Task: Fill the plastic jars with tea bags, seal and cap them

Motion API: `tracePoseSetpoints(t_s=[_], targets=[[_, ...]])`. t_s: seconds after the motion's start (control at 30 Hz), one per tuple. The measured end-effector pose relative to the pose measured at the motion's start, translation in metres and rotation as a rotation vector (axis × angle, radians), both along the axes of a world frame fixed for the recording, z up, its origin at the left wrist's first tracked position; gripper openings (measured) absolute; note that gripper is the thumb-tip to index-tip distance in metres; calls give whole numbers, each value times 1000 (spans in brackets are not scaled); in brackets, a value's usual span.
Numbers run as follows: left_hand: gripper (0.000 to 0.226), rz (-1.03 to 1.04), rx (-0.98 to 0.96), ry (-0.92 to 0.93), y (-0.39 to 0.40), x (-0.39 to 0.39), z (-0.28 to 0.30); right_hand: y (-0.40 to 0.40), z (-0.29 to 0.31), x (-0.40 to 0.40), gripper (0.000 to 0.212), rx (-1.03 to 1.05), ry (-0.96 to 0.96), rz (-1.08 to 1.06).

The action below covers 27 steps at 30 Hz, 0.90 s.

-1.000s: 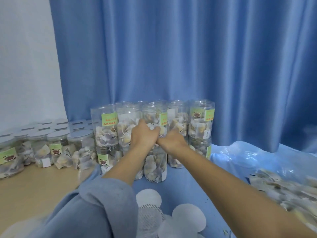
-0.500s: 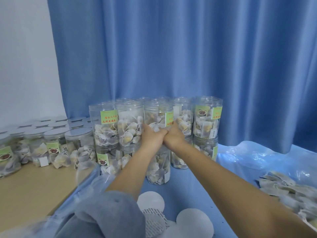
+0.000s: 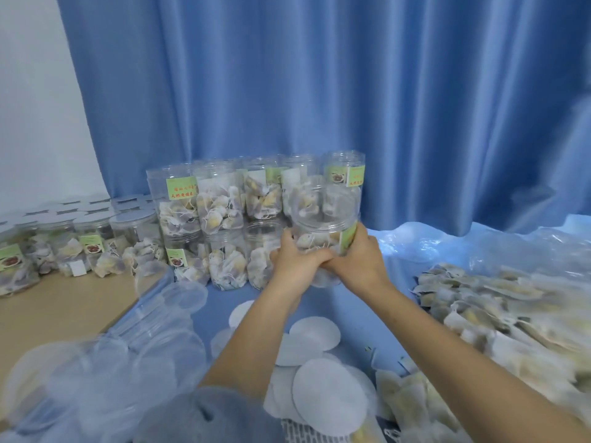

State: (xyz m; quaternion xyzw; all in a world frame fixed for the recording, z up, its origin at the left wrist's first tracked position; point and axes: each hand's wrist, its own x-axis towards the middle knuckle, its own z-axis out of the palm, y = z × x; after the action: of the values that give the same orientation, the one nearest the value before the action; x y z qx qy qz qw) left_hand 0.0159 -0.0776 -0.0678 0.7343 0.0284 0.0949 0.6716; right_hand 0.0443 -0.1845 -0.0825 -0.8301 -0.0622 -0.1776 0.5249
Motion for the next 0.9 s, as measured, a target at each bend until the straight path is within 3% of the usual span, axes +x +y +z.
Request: tracePoseSetpoints(t_s=[0.17, 0.27, 0.4, 0.53, 0.77, 0.9], targets=[[73, -115, 13, 139, -33, -33, -28, -44, -31, -35, 73, -120, 86, -70], [42, -166, -38, 177, -43, -50, -48, -55, -49, -51, 73, -157, 69, -84], [77, -222, -62, 198, -48, -62, -74, -59, -71, -65, 69, -204, 47, -112], [74, -208, -52, 172, -41, -67, -89, -53, -89, -65, 75, -139, 104, -136], [82, -39, 32, 89, -20, -69, -90, -40, -115, -58, 45, -118, 44, 191], [85, 8, 138, 82, -16, -63, -92, -51, -108, -51, 39, -185, 106, 96]])
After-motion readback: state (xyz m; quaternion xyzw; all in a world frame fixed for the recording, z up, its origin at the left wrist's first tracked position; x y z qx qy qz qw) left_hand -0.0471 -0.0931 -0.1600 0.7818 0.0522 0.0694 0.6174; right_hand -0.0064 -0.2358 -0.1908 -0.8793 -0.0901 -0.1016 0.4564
